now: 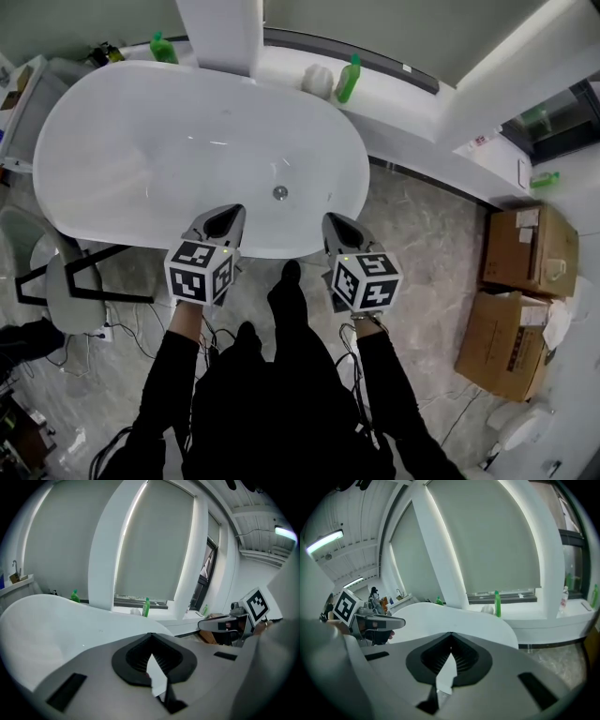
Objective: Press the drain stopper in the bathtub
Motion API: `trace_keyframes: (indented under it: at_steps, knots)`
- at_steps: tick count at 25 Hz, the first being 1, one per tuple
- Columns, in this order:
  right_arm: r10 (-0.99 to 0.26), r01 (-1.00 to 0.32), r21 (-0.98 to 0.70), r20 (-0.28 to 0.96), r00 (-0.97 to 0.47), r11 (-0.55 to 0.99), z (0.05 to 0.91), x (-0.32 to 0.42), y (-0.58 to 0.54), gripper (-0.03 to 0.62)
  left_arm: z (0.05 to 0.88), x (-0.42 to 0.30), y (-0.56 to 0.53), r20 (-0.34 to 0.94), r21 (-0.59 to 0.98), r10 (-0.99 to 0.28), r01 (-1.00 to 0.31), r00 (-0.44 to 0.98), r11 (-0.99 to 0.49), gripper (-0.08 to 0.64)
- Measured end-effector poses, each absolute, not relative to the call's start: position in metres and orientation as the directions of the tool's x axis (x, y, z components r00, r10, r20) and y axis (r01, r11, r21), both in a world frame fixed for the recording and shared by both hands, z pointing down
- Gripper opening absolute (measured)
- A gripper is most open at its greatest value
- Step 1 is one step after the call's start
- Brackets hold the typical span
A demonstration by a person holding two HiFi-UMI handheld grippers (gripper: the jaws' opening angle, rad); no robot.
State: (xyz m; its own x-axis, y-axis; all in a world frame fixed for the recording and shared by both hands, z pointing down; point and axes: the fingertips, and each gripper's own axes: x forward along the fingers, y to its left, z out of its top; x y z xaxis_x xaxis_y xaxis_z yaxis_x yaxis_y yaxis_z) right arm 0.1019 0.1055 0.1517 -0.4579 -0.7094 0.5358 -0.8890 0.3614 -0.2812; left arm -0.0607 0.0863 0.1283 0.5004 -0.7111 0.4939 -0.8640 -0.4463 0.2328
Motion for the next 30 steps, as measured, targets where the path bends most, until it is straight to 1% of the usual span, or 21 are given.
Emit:
trace_keyframes:
  at_steps: [10,18,23,30]
  knots:
    - [-0.676,-0.875,-0.323,0.555,-0.484,0.362,0.169,0.124,0.068,0.000,0.145,-0.033,0.043,0.545,0.209,-0.696,-0.880,0.467,-0.427,0.005]
    - [-0.648,-0.875,-0.339,0.589,-0.483,0.345,0.194,0.126,0.058,0.000,0.173,-0.029,0.025,0.587,0.198,-0.664,-0.877,0.463,-0.437,0.005]
    - [-0.616,-0.874,-0.342,0.621,-0.485,0.344,0.221,0.124,0.042,0.001,0.211,-0.025,0.004,0.628,0.212,-0.620,-0.870,0.471,-0.446,0.005]
    - [-0.561,-0.869,-0.340,0.665,-0.492,0.359,0.288,0.107,0.000,0.000,0.294,-0.015,-0.033,0.679,0.219,-0.540,-0.840,0.496,-0.496,0.005]
